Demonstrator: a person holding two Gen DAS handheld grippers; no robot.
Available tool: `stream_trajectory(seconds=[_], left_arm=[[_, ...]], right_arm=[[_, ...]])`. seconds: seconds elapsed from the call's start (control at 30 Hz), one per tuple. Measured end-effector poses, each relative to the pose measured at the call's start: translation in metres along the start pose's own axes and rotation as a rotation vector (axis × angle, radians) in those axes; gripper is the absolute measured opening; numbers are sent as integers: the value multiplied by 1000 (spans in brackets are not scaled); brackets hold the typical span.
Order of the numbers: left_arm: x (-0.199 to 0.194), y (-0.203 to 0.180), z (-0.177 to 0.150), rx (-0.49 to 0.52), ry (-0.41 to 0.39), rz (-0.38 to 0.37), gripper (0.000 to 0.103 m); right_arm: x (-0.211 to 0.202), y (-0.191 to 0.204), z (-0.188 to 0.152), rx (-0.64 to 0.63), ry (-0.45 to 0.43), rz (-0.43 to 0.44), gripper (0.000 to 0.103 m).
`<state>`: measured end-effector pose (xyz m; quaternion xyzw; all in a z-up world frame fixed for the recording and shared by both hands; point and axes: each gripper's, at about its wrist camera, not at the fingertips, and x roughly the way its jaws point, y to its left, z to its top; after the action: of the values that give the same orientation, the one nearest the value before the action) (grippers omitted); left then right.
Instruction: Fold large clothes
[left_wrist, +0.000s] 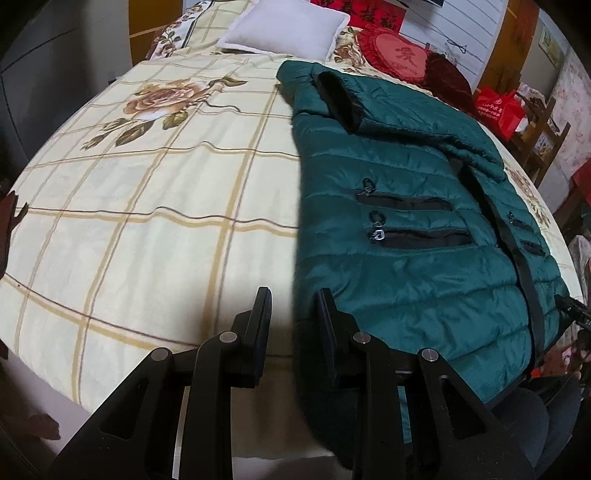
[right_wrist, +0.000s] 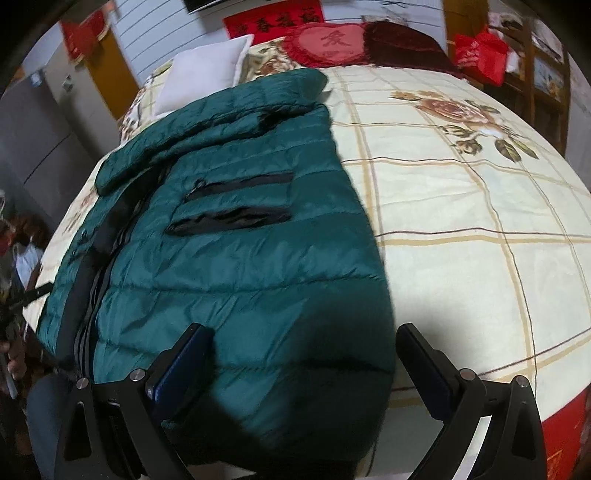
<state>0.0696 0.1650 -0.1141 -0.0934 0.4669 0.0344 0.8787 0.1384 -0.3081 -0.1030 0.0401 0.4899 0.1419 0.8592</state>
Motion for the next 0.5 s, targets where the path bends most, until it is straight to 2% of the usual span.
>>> stream_trajectory(seconds=[0.17, 0.3, 0.43, 0.5], left_arm=[[-3, 4, -4, -23, 8, -10, 25], [-12, -4, -7, -23, -2, -66, 25], [-12, -11, -17, -55, 22, -165, 25], [-8, -15, -20, -39, 28, -157, 25]], right_arm=[[0, 3, -4, -25, -8, 24, 102], [0, 5, -6, -34, -14, 13, 103], [0, 6, -6, -39, -5, 3, 103], [1, 8, -5, -46, -2, -5, 103]])
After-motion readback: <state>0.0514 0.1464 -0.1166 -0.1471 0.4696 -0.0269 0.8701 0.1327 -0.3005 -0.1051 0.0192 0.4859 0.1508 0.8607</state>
